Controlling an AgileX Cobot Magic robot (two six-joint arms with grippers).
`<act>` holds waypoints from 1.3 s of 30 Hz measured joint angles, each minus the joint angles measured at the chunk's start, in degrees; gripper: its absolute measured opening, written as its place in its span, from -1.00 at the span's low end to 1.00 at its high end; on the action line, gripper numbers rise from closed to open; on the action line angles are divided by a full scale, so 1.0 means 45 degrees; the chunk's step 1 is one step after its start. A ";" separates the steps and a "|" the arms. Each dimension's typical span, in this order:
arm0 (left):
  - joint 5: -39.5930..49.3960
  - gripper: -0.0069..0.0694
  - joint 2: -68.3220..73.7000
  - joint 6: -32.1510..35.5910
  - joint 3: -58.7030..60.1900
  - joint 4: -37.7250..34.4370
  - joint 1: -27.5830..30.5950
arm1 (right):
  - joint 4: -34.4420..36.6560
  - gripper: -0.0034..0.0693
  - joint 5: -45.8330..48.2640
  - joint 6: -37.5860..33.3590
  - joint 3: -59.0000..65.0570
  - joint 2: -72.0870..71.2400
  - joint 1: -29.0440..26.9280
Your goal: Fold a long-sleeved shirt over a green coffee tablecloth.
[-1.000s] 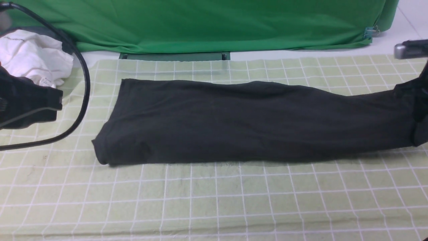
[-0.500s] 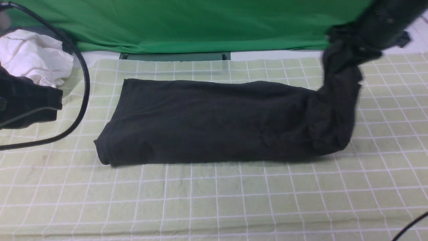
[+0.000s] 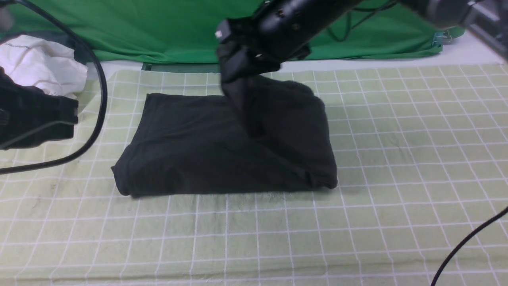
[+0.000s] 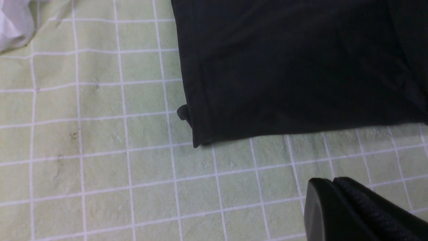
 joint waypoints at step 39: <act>-0.1870 -0.78 0.2749 0.1382 0.0000 -0.2676 0.0000 | -0.4630 -0.88 0.1747 -0.1021 -0.1447 0.0303 -0.0502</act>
